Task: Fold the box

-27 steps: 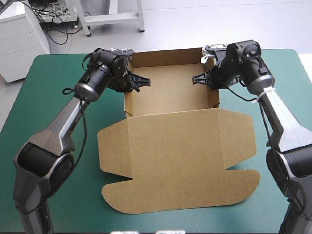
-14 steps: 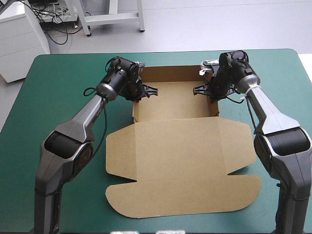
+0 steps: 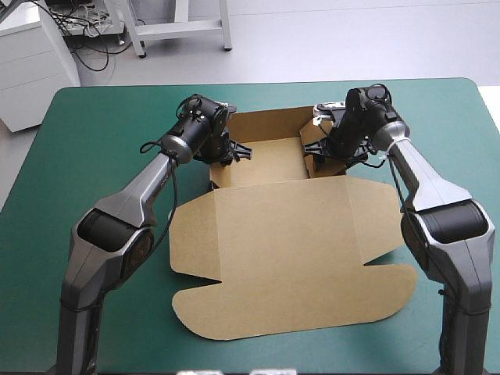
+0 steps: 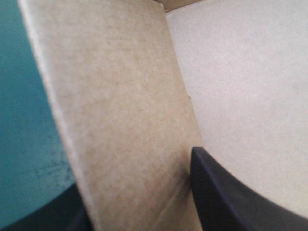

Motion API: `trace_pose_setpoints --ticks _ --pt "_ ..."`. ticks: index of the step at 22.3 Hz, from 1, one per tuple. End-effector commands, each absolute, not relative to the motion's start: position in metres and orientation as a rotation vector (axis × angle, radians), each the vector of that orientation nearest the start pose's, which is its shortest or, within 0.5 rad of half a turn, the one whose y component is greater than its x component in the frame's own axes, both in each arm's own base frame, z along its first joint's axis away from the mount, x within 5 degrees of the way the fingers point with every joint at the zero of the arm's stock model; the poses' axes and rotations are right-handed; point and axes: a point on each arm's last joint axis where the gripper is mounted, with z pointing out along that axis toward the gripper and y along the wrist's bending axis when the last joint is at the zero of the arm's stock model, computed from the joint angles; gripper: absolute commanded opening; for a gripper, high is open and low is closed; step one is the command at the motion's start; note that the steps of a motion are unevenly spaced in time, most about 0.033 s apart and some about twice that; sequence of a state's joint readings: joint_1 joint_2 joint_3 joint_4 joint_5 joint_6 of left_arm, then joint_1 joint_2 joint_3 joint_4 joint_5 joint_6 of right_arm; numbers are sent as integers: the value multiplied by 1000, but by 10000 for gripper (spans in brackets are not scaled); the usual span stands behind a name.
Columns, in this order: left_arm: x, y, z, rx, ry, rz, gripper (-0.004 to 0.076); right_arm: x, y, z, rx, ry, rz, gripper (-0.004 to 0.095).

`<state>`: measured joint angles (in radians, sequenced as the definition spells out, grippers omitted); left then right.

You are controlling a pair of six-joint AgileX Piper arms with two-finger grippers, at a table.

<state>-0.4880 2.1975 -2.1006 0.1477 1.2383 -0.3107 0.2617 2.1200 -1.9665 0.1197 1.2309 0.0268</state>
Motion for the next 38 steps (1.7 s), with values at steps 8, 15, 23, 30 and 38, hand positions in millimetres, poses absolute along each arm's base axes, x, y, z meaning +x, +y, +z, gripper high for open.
trace_pose_setpoints --ticks 8,15,23,30,38 --pt "417 -195 315 258 2678 86 393 434 118 311 -275 2738 137 847" --pt "413 -189 392 228 2429 17 392 435 104 383 -197 2504 161 847" --pt "360 -171 473 254 2259 -158 -27 400 78 440 -157 2372 134 846" --pt "299 -151 515 325 2195 -290 -29 394 78 445 -181 2365 145 846" --pt "229 -114 479 387 2350 -223 -29 414 87 388 -278 2531 171 846"
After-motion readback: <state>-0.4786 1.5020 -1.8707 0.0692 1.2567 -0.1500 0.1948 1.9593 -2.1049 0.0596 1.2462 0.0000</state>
